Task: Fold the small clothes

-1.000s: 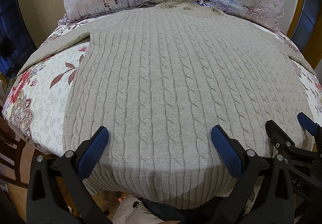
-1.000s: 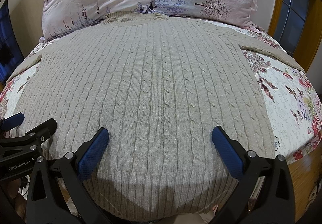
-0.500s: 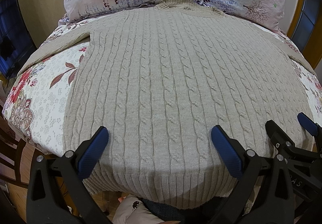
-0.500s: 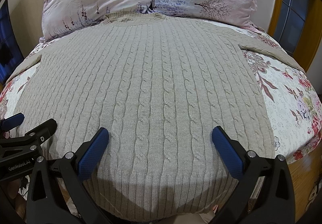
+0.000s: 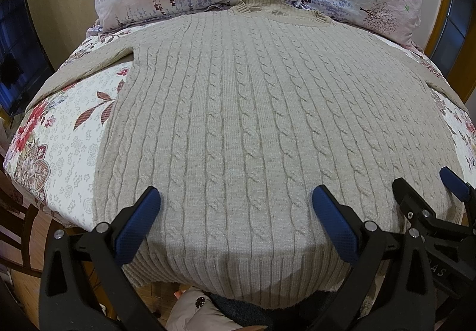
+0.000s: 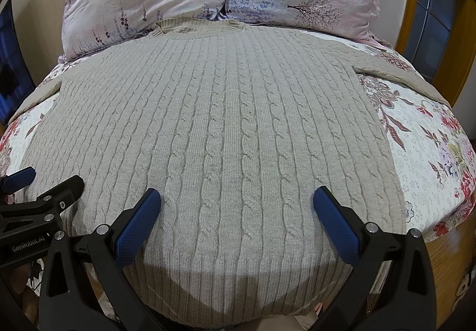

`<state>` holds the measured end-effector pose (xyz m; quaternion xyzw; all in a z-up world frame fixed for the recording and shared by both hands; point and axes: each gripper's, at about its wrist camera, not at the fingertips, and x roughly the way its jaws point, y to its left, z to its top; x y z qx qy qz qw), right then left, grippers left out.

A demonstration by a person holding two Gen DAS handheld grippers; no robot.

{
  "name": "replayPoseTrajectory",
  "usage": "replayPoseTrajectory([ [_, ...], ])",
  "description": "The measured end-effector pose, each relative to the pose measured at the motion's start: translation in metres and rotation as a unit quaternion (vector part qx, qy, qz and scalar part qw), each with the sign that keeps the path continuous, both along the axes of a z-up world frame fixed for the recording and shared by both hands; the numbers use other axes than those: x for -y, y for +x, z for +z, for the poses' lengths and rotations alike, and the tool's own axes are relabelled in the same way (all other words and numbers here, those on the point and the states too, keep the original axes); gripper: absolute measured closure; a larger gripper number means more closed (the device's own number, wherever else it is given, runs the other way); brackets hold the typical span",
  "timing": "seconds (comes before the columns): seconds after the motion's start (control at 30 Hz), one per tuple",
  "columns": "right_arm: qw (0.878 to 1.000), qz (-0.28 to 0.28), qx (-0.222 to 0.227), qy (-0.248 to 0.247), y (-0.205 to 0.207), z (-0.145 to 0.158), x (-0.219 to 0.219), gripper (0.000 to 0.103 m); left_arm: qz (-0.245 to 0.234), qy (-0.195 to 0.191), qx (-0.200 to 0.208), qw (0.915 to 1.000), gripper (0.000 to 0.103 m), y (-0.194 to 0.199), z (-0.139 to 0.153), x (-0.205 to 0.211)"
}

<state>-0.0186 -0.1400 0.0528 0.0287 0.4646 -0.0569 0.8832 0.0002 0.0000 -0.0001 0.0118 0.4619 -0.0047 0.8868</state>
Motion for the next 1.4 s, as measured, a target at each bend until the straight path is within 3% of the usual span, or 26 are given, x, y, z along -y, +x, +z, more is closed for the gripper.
replayPoseTrajectory([
  [0.4, 1.0, 0.001, 0.001, -0.001, -0.003, 0.001, -0.002, 0.001, -0.001, 0.001, -0.003, 1.0, 0.002, 0.001, -0.001, -0.002],
  [0.73, 0.998, 0.052, 0.011, 0.014, 0.004, 0.0, 0.006, 0.001, -0.02, 0.005, -0.032, 0.9993, 0.002, 0.014, 0.0, -0.001],
  [0.87, 0.997, 0.052, 0.021, 0.06, 0.012, 0.004, 0.024, 0.001, -0.021, 0.009, -0.032, 0.9992, 0.002, 0.024, 0.003, -0.002],
  [1.03, 0.993, -0.025, 0.058, 0.1, 0.042, 0.026, 0.099, 0.002, -0.01, 0.017, -0.002, 0.9998, 0.002, 0.047, 0.018, -0.01],
  [1.17, 0.982, -0.111, 0.064, 0.137, 0.073, 0.032, 0.177, 0.018, -0.01, 0.016, 0.023, 0.9996, 0.002, 0.067, 0.032, -0.017],
  [1.27, 0.963, -0.191, 0.047, 0.185, 0.1, 0.017, 0.239, 0.032, -0.009, 0.009, 0.024, 0.9996, 0.002, 0.087, 0.038, -0.022],
  [1.4, 0.932, -0.264, 0.031, 0.247, 0.117, -0.006, 0.291, 0.049, -0.016, -0.022, 0.025, 0.9993, 0.002, 0.113, 0.044, -0.031],
])
